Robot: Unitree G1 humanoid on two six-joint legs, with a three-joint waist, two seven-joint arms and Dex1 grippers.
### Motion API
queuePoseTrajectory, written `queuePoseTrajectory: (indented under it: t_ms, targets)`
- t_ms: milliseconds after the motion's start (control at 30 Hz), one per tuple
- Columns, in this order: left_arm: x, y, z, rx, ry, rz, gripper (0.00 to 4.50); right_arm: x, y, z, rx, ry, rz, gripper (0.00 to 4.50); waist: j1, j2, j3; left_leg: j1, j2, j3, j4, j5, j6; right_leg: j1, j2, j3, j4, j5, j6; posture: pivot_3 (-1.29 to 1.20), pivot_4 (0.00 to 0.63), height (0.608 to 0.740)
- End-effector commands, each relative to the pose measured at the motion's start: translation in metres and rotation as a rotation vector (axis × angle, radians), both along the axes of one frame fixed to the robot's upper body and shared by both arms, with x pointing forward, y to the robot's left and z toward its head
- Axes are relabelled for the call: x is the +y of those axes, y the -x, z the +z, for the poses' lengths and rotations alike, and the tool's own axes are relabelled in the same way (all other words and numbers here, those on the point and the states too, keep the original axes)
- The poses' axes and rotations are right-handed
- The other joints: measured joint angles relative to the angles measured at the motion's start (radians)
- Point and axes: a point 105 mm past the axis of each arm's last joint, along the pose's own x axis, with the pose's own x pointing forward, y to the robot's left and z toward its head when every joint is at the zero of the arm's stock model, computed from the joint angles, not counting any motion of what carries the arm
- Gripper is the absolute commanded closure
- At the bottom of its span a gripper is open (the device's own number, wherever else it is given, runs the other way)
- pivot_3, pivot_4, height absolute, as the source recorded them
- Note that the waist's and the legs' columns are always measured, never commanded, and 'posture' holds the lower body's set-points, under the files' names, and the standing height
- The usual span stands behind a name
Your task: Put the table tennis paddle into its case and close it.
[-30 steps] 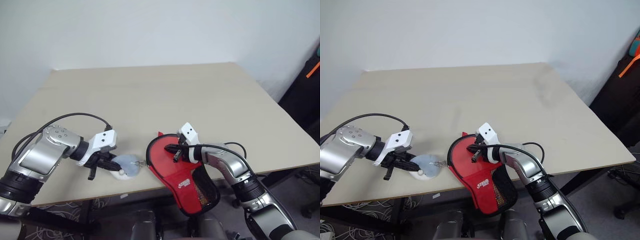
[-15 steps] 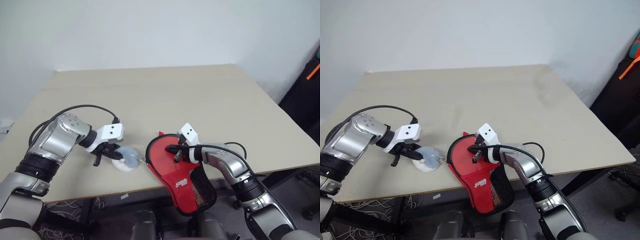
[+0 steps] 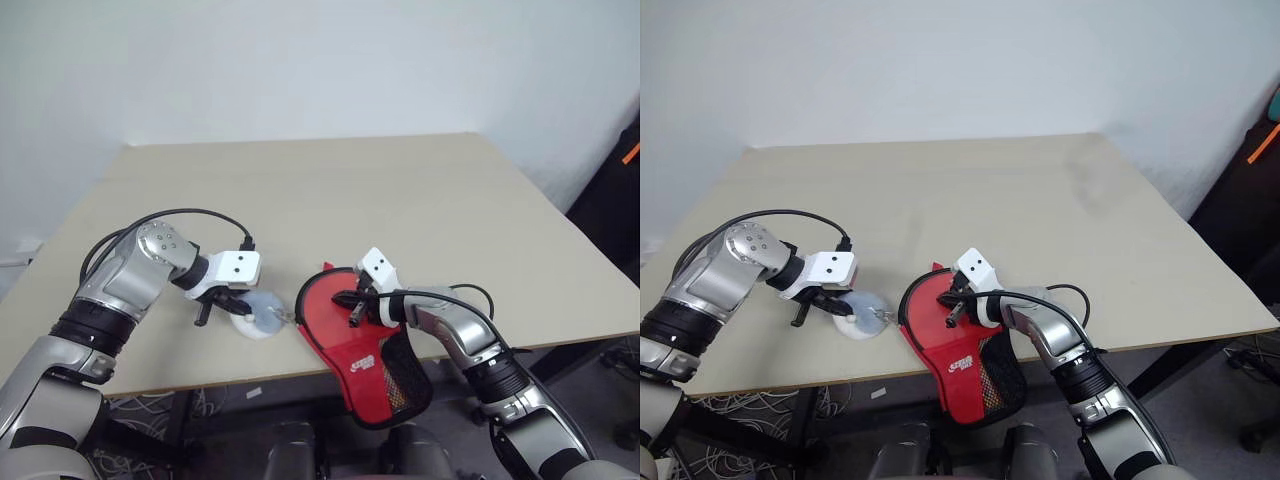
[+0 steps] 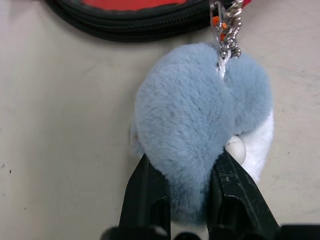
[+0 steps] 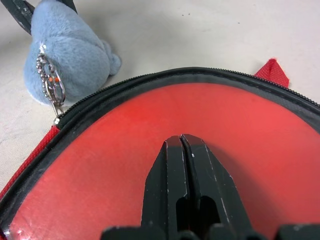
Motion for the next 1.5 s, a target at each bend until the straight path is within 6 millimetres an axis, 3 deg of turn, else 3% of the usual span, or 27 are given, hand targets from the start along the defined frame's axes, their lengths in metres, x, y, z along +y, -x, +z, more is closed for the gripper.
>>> queuePoseTrajectory:
  t_ms: [33, 200, 467, 733, 1300, 1400, 1500]
  targets:
    - [-0.005, 0.016, -0.019, 0.05, -0.041, -0.062, 3.85, 0.0, -0.001, 0.001, -0.006, 0.005, 0.003, 4.5, 0.0, 0.001, -0.001, 0.0, 0.0, 0.0, 0.0, 0.0, 0.0, 0.0, 0.0, 0.0, 0.0, 0.0, 0.0, 0.0, 0.0, 0.654]
    - [-0.001, 0.015, -0.018, -0.019, -0.087, -0.163, 3.85, -0.001, -0.001, 0.0, -0.006, 0.006, -0.001, 4.5, 0.003, 0.002, -0.001, 0.0, -0.001, 0.001, 0.001, -0.002, 0.003, 0.001, -0.001, 0.001, 0.0, 0.0, 0.001, 0.0, 0.0, 0.654]
    - [-0.001, -0.016, -0.007, -0.197, -0.187, -0.287, 3.85, -0.001, -0.001, 0.0, -0.006, 0.006, 0.0, 4.5, 0.021, 0.002, -0.001, 0.0, -0.001, 0.001, 0.002, -0.004, 0.007, 0.001, -0.001, 0.001, 0.0, 0.0, 0.001, 0.0, 0.0, 0.654]
    - [-0.004, -0.03, -0.007, -0.273, -0.288, -0.388, 3.85, 0.0, 0.0, 0.002, -0.008, 0.006, 0.005, 4.5, 0.036, 0.004, -0.002, 0.0, 0.0, 0.001, 0.002, -0.004, 0.007, 0.001, -0.001, 0.0, 0.0, 0.0, 0.001, 0.0, 0.0, 0.654]
    - [-0.031, -0.068, -0.002, -0.495, -0.332, -0.416, 3.85, -0.001, 0.001, 0.001, -0.005, 0.017, 0.019, 4.5, 0.078, 0.014, -0.001, -0.01, 0.002, 0.001, -0.003, -0.004, 0.007, 0.001, -0.002, -0.004, 0.0, 0.0, 0.001, 0.0, 0.0, 0.654]
    - [-0.033, -0.069, -0.001, -0.504, -0.33, -0.42, 3.85, 0.0, 0.002, 0.001, -0.004, 0.016, 0.02, 4.5, 0.08, 0.014, -0.001, -0.013, 0.004, 0.008, -0.01, -0.004, 0.007, 0.001, -0.001, 0.0, 0.0, 0.0, 0.001, 0.0, 0.0, 0.654]
    - [-0.036, -0.07, 0.003, -0.513, -0.318, -0.423, 3.85, 0.0, 0.001, 0.001, -0.004, 0.016, 0.02, 4.5, 0.076, 0.012, -0.001, -0.013, 0.012, 0.032, -0.023, -0.002, 0.004, -0.003, -0.001, 0.01, 0.003, 0.0, 0.0, 0.0, 0.0, 0.654]
